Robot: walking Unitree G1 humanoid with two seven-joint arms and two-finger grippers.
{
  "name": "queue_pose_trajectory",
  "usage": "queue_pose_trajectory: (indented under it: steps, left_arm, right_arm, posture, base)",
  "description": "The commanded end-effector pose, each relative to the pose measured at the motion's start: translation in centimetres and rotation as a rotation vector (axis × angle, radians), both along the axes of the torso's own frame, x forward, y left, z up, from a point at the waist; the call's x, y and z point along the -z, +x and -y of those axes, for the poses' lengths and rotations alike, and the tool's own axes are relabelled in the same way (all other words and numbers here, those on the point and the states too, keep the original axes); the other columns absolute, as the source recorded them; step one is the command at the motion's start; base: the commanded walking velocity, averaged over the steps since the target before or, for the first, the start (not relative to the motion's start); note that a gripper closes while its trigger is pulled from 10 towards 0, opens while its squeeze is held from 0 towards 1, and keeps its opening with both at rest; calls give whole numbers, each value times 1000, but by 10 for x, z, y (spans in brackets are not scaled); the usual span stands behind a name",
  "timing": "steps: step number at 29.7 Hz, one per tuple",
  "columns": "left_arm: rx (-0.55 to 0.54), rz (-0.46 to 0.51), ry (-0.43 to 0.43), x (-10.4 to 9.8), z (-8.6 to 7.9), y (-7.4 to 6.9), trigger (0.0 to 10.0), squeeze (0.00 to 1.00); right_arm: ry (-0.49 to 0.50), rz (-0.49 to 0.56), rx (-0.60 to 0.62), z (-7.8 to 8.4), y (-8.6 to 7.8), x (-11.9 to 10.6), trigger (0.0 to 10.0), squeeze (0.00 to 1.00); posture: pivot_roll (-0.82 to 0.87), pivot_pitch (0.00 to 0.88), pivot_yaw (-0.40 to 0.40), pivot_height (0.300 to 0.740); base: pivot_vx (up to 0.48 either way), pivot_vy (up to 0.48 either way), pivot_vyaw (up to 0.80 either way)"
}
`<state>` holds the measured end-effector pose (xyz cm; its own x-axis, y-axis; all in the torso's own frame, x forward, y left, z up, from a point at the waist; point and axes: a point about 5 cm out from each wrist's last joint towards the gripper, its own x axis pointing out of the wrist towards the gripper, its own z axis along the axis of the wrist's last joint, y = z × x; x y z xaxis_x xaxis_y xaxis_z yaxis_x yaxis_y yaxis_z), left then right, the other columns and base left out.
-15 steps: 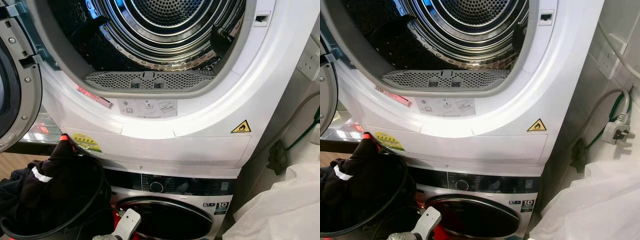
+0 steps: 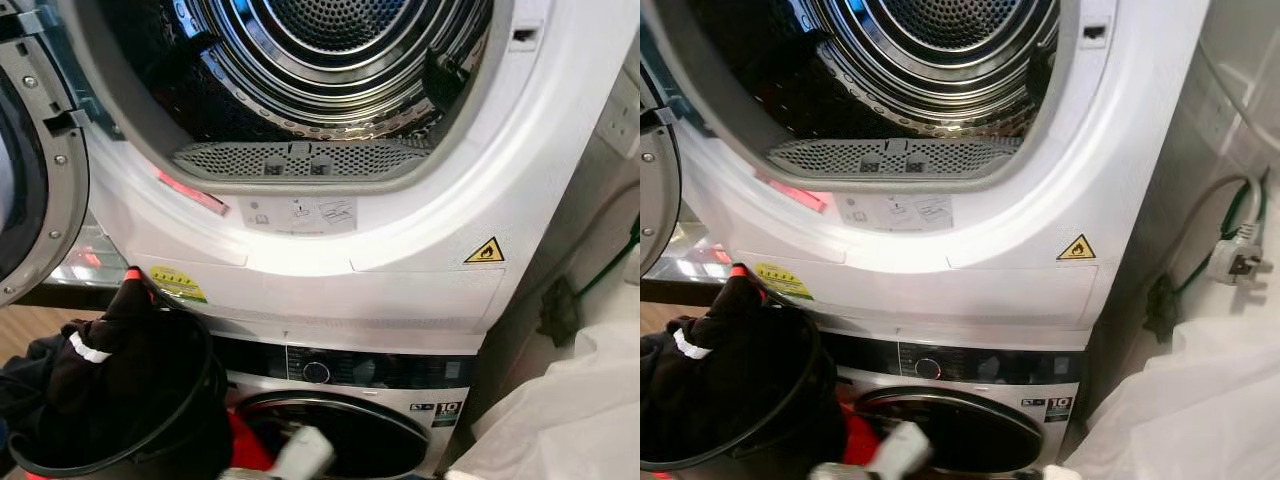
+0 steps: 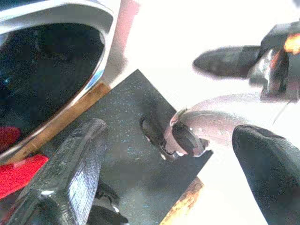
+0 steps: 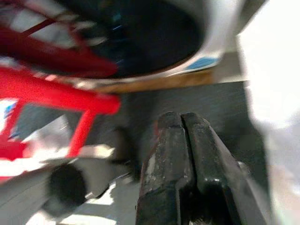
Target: Clothes washing
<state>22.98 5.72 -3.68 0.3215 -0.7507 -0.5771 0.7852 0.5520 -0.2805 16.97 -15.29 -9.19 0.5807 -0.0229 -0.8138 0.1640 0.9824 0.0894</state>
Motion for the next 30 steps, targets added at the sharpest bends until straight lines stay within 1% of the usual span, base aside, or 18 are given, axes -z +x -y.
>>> queue_pose_trajectory:
  steps: [1, 12, 13, 14, 15, 16, 17, 18, 20, 21, 22, 24, 25, 27, 28, 29, 30]
  left_arm:
    - [-1, 7, 47, 2, -16, 3, 10000, 0]
    - [16, 5, 34, 0, -15, 3, 10000, 0]
    - [28, 141, 72, -9, -11, 15, 10000, 0]
    - [16, 273, 116, -18, -8, 27, 10000, 0]
    - [-22, 359, 82, -30, -3, 36, 10000, 0]
    - [-59, 401, 40, -38, 1, 42, 10000, 0]
    - [-87, 430, 18, -44, 2, 46, 10000, 0]
    - [-103, 495, -63, -54, 6, 47, 10000, 0]
    - [-104, 517, -91, -58, 7, 46, 10000, 0]
    - [-66, 586, -159, -67, 10, 39, 10000, 0]
    - [-54, 625, -207, -74, 10, 34, 10000, 0]
    - [-68, 628, -256, -80, 8, 31, 10000, 0]
    - [-49, 630, -287, -84, 8, 26, 10000, 0]
    - [-30, 672, -298, -96, 0, 20, 10000, 0]
    - [-15, 698, -293, -103, -7, 15, 10000, 0]
    - [-15, 698, -293, -103, -7, 15, 10000, 0]
    - [-17, 705, -285, -105, -11, 13, 10000, 0]
  right_arm:
    - [-12, -15, -1, 4, -3, 1, 10000, 0]
    - [-13, -14, -3, 5, -2, 1, 10000, 0]
    - [-17, -12, -4, 6, -1, 1, 10000, 0]
    - [-20, -11, -5, 7, -1, 0, 10000, 0]
    - [-22, -11, -9, 8, 0, 0, 10000, 0]
    - [-23, -11, -11, 8, 0, 0, 10000, 0]
    - [-22, -13, -14, 7, -1, 0, 10000, 0]
    - [-20, -16, -19, 6, -2, 1, 10000, 0]
    - [-20, -18, -21, 5, -3, 1, 10000, 0]
    - [-20, -21, -29, 5, -3, 2, 10000, 0]
    - [-20, -23, -35, 4, -4, 2, 10000, 0]
    - [-18, -24, -41, 3, -4, 2, 10000, 0]
    - [-18, -25, -49, 2, -4, 2, 10000, 0]
    - [-18, -27, -55, 0, -4, 2, 10000, 0]
    - [-16, -28, -60, -1, -4, 2, 10000, 0]
    - [-16, -28, -60, -1, -4, 2, 10000, 0]
    - [-15, -28, -61, -1, -4, 2, 10000, 0]
  posture:
    - [-100, 0, 145, 740]
    - [-98, 0, 144, 740]
    - [-76, 0, 135, 740]
    - [-67, 0, 133, 740]
    - [-67, 0, 133, 740]
    - [-65, 0, 133, 740]
    - [-58, 0, 131, 740]
    - [-53, 0, 129, 740]
    - [-53, 0, 129, 740]
    - [-40, 0, 127, 740]
    - [-35, 0, 127, 740]
    - [-32, 0, 128, 740]
    - [-28, 0, 129, 740]
    - [-16, 0, 131, 740]
    - [-16, 0, 132, 740]
    - [-16, 0, 132, 740]
    - [-12, 0, 134, 740]
  base:
    - [0, 0, 0]
    - [0, 0, 0]
    - [0, 0, 0]
    - [0, 0, 0]
    - [0, 0, 0]
    - [0, 0, 0]
    - [0, 0, 0]
    - [0, 0, 0]
    - [0, 0, 0]
    - [0, 0, 0]
    - [0, 0, 0]
    - [0, 0, 0]
    - [0, 0, 0]
    - [0, 0, 0]
    - [0, 0, 0]
    - [0, 0, 0]
    - [0, 0, 0]
